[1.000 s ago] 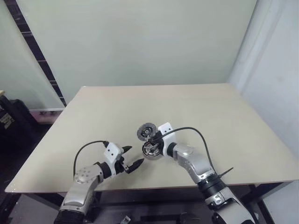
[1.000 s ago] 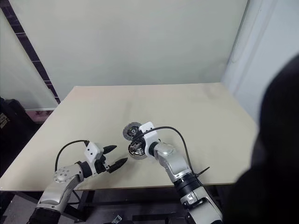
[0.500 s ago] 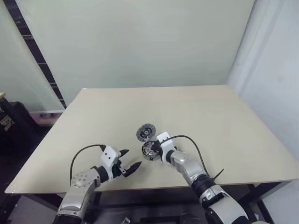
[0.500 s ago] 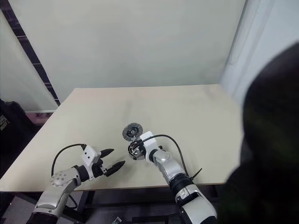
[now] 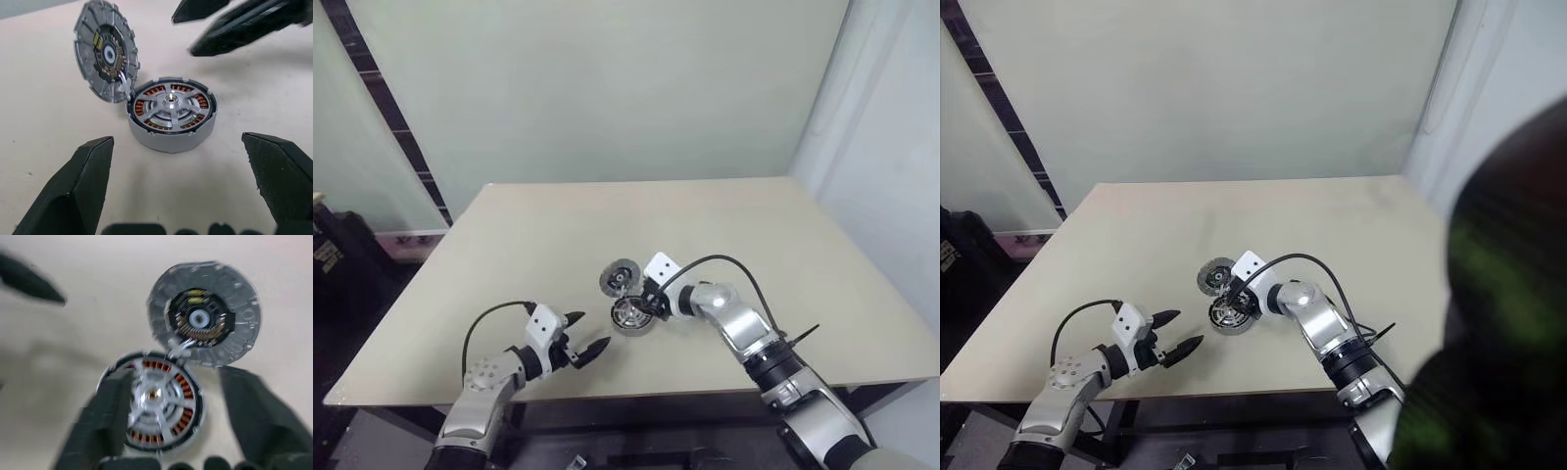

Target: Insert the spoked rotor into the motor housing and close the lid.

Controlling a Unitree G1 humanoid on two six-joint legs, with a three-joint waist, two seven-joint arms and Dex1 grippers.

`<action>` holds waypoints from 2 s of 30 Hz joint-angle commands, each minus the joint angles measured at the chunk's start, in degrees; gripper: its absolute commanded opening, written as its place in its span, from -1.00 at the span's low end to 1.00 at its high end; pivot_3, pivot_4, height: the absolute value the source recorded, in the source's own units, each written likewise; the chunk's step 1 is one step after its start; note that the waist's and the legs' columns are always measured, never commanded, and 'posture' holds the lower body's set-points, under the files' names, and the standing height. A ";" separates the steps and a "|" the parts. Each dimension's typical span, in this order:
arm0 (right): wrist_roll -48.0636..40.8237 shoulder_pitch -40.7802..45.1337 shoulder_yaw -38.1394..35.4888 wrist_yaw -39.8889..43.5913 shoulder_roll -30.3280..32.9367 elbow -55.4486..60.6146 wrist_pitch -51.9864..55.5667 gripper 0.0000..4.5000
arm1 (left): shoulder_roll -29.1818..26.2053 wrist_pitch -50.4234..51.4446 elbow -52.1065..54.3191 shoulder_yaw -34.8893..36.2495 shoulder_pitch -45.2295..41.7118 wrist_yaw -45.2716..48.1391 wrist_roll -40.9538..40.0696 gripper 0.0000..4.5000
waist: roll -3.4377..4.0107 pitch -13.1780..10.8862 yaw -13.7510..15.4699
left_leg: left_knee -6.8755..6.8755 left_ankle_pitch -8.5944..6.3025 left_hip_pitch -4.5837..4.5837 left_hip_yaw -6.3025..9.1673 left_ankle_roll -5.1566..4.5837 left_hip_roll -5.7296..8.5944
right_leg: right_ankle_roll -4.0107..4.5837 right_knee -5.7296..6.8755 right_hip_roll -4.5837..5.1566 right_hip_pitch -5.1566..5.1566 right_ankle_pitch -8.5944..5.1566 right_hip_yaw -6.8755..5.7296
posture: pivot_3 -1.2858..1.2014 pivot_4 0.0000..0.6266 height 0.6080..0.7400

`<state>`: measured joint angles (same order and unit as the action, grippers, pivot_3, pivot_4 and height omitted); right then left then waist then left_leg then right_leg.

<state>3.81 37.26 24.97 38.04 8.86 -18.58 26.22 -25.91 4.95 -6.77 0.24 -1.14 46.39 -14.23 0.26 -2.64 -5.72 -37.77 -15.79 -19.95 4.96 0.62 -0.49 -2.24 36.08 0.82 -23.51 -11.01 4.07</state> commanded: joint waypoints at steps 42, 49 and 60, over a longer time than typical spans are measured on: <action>23.84 9.34 19.23 12.24 1.58 -16.00 -16.63 0.09 | 0.90 1.48 4.90 -0.77 0.92 -1.36 -0.34 1.00 | -0.01 -0.01 0.15 | -0.04 0.00 0.01 0.07 0.01 0.00 | 0.00 0.05 0.02 0.00 0.00 -0.09 | 0.03 -1.00 1.00; 23.76 8.31 18.15 11.14 0.93 -15.41 -17.49 -0.92 | 0.84 1.10 4.47 -0.73 0.80 -1.10 -0.33 1.00 | -0.01 -0.01 0.14 | 0.00 0.00 0.04 0.08 0.01 0.00 | -0.04 0.04 0.02 0.02 0.02 -0.09 | 0.03 -1.00 1.00; 21.57 5.91 14.35 15.40 1.03 -5.09 -8.36 -0.99 | 0.26 1.38 3.74 -0.68 0.84 -1.22 0.11 1.00 | -0.01 -0.01 0.21 | -0.03 0.00 0.07 0.08 0.01 0.00 | 0.01 0.08 0.02 0.05 -0.01 -0.08 | 0.03 -1.00 1.00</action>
<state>26.53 42.83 41.60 51.92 9.90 -28.30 15.06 -25.16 7.03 -3.94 -1.08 0.44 45.15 -14.01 0.25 -2.65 -5.51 -37.78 -15.78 -19.92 5.05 0.63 -0.48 -2.26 36.14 0.84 -23.49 -11.00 3.98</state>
